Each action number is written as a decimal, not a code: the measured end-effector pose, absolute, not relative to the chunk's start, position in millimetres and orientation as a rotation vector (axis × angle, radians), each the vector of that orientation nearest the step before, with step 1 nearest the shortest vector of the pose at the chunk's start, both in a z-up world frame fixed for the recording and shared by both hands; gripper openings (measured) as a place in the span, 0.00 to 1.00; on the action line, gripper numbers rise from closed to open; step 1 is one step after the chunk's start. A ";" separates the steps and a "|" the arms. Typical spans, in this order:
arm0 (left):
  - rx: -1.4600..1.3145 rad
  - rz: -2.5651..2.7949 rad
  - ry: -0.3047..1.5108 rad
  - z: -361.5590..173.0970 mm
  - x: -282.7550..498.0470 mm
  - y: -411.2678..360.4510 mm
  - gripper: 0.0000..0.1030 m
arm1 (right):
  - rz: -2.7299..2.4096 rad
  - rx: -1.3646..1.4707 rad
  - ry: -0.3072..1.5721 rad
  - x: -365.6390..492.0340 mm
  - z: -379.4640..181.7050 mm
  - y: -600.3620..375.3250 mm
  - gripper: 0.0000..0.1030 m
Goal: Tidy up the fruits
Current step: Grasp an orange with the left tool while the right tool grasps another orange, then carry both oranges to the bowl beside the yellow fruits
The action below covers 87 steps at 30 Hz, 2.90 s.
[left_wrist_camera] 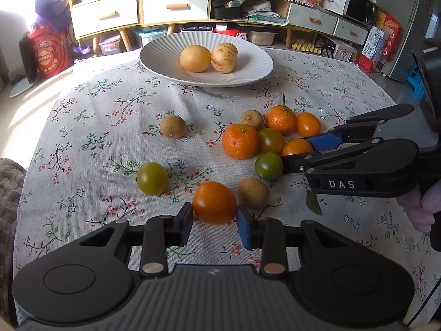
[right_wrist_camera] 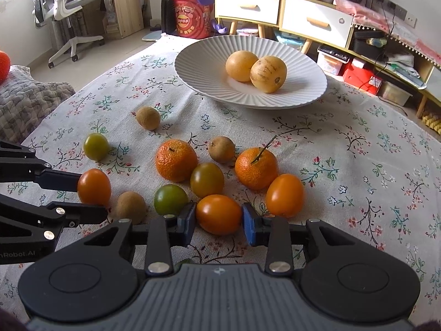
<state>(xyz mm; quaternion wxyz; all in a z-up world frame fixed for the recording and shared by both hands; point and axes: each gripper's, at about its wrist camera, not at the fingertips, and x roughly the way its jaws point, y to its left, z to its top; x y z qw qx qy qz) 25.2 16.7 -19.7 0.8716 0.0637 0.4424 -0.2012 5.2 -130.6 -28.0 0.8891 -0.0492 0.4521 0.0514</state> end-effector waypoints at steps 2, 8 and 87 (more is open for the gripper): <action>0.128 -0.420 0.920 -17.5 26.3 17.4 0.21 | 0.106 -0.101 0.941 4.8 -26.7 -131.1 0.31; 0.106 -0.423 0.905 -9.9 30.7 17.0 0.21 | 0.111 -0.089 0.929 2.6 -19.1 -131.5 0.31; 0.162 -0.530 0.723 -18.0 161.3 -26.8 0.40 | 0.105 0.227 0.799 118.3 -18.6 -198.4 0.37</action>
